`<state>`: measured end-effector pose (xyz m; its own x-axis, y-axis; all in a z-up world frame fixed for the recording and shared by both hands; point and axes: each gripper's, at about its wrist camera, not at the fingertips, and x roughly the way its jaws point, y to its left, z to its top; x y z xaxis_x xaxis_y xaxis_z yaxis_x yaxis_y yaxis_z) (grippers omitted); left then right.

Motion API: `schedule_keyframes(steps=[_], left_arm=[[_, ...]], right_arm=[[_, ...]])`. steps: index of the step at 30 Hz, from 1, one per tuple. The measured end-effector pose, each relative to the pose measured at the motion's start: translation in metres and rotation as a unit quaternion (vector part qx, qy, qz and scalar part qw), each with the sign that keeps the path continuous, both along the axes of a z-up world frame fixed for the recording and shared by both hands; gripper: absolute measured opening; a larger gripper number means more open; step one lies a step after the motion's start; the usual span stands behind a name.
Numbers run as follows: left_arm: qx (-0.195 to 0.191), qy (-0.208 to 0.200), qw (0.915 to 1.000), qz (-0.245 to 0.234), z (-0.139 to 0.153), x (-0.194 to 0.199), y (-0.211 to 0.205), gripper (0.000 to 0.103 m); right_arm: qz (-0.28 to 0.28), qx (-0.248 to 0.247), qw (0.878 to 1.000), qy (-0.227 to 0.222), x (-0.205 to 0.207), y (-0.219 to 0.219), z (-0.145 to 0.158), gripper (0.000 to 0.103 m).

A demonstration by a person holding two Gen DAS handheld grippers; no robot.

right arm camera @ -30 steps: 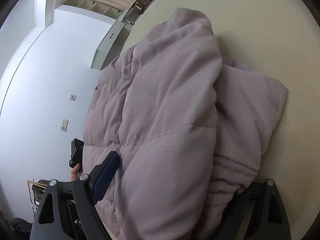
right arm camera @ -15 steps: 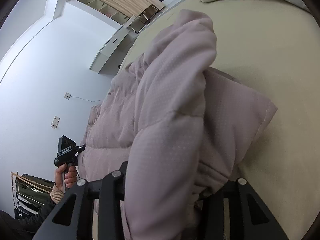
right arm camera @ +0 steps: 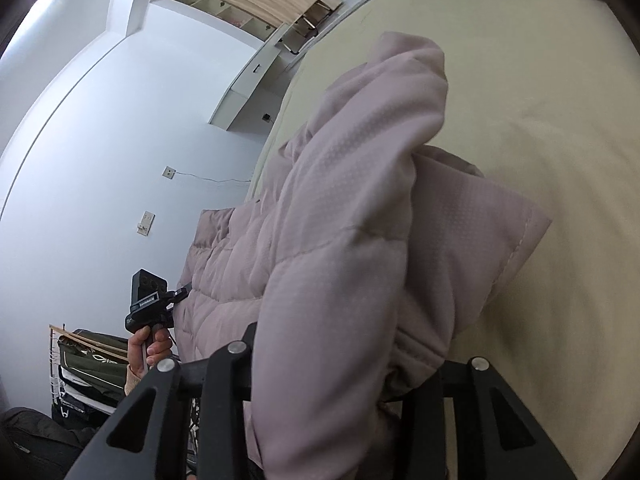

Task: Fold large clothes
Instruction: 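Grasp the coat side edge with both grippers and fold it over the other half, then release the coat and pull both grippers back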

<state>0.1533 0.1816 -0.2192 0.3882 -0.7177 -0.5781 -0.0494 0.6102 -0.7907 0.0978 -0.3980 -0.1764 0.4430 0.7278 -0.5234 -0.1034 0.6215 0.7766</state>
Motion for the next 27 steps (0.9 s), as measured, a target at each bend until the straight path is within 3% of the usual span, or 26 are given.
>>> schedule_keyframes(steps=[3,5,7,12,14,16,18,19,21,22,23,26,27], left_arm=[[0.020,0.036,0.9991,-0.001,-0.042,-0.018,0.002,0.018],[-0.004,0.053,0.9985,0.008,-0.074,-0.024,0.009,0.025],[-0.035,0.053,0.9976,0.027,-0.095,-0.026,0.015,0.032],[-0.004,0.036,0.9983,0.047,-0.081,-0.040,0.016,0.038],[0.038,0.023,0.9977,0.051,-0.063,-0.047,0.015,0.042],[0.115,-0.006,0.9912,0.065,-0.036,-0.064,0.016,0.043],[0.223,-0.069,0.9683,0.088,0.006,-0.090,0.009,0.050],[0.259,-0.090,0.9566,0.099,0.023,-0.100,0.004,0.058],[0.340,-0.156,0.9166,0.140,0.063,-0.135,-0.016,0.068],[0.357,-0.186,0.9028,0.151,0.077,-0.149,-0.030,0.075],[0.374,-0.225,0.8863,0.156,0.093,-0.164,-0.050,0.085],[0.437,-0.302,0.8282,0.179,0.132,-0.202,-0.107,0.099],[0.460,-0.320,0.8049,0.194,0.143,-0.216,-0.124,0.101]], right_arm=[[-0.018,-0.010,0.999,0.044,-0.015,-0.002,-0.043,0.042],[-0.045,0.021,0.995,0.085,-0.020,-0.014,-0.086,0.058],[-0.057,0.048,0.994,0.080,-0.022,-0.018,-0.107,0.065],[-0.081,0.017,0.993,0.081,-0.026,-0.012,-0.092,0.071],[-0.095,-0.016,0.992,0.088,-0.036,-0.011,-0.074,0.071],[-0.108,-0.080,0.987,0.085,-0.050,-0.013,-0.053,0.071],[-0.129,-0.164,0.976,0.061,-0.069,-0.006,-0.025,0.078],[-0.142,-0.204,0.968,0.046,-0.077,-0.004,-0.012,0.085],[-0.183,-0.290,0.939,-0.003,-0.102,0.004,0.021,0.089],[-0.201,-0.315,0.927,-0.032,-0.115,0.003,0.036,0.095],[-0.218,-0.336,0.914,-0.068,-0.127,0.015,0.055,0.102],[-0.250,-0.376,0.876,-0.171,-0.151,0.055,0.099,0.103],[-0.256,-0.387,0.863,-0.200,-0.157,0.056,0.108,0.103]])
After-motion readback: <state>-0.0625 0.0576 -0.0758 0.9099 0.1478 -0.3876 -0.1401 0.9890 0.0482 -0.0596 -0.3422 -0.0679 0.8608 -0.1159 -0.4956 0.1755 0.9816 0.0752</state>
